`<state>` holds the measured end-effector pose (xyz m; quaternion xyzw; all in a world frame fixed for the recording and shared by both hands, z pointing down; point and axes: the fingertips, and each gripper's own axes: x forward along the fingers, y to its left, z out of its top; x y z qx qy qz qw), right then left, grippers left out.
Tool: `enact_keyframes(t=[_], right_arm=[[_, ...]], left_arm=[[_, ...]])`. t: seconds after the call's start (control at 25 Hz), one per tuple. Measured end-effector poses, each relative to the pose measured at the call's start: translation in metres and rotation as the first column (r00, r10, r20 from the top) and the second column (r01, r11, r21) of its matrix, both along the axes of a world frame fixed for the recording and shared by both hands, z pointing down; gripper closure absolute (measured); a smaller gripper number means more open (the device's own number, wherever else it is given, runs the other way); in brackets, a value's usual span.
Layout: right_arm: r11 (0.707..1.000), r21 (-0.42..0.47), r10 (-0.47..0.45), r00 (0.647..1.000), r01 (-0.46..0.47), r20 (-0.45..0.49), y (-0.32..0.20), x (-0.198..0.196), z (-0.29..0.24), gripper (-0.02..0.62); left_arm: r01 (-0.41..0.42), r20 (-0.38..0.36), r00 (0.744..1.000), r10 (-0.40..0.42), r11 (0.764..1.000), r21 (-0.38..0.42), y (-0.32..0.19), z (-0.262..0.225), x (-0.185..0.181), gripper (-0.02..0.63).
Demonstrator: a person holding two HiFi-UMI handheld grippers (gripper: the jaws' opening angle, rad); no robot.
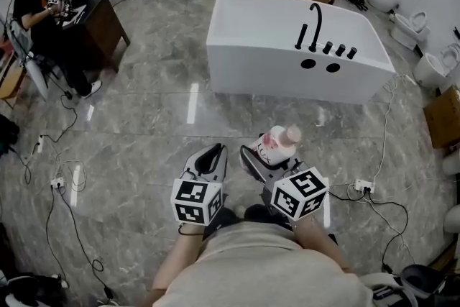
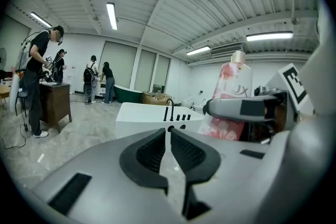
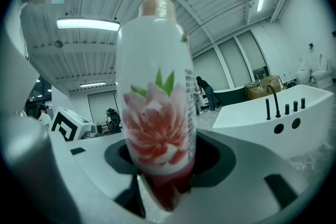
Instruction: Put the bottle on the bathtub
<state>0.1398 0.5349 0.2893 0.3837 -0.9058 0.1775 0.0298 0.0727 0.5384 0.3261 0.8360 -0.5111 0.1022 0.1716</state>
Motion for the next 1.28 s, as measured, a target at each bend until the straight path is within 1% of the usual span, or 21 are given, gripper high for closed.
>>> enact_keyframes(t=[0.16,0.36,0.56,0.64,0.76,0.92,1.08,1.28], right_arm=[[1.0,-0.006,-0.011,1.0,0.011,-0.003,-0.011,0.009,0.006,0.365],[0.999,-0.042,-0.021,1.0,0.022,0.014,-0.03,0.009,0.017,0.365],[0.997,-0.076,-0.021,1.0,0.022,0.02,-0.071,-0.003,0.031,0.365],[0.997,-0.081,-0.017,1.0,0.017,0.007,-0.094,-0.007,0.037,0.365],[0.997,-0.08,0.004,1.0,-0.004,0.002,-0.14,-0.015,0.042,0.365],[0.996,-0.084,0.023,1.0,-0.022,0.006,-0.208,-0.034,0.04,0.365],[0.996,-0.081,0.043,0.999,-0.042,0.012,-0.281,-0.056,0.031,0.365],[0.996,-0.056,0.065,0.997,-0.064,0.028,-0.361,-0.079,0.02,0.365]], left_arm=[[0.029,-0.018,0.999,-0.029,0.999,-0.013,-0.01,0.006,0.004,0.577],[0.061,-0.029,0.998,-0.062,0.998,-0.028,-0.025,0.013,0.0,0.58],[0.076,-0.032,0.997,-0.077,0.996,-0.036,-0.071,0.022,-0.015,0.58],[0.076,-0.041,0.996,-0.077,0.997,-0.027,-0.097,0.024,-0.02,0.58],[0.046,-0.038,0.998,-0.046,0.999,-0.021,-0.142,0.026,-0.028,0.58],[0.021,-0.036,0.999,-0.022,1.0,-0.02,-0.217,0.025,-0.048,0.58],[-0.007,-0.05,0.999,0.006,1.0,-0.027,-0.298,0.015,-0.069,0.58],[-0.07,-0.042,0.997,0.07,0.997,-0.01,-0.382,0.009,-0.089,0.58]])
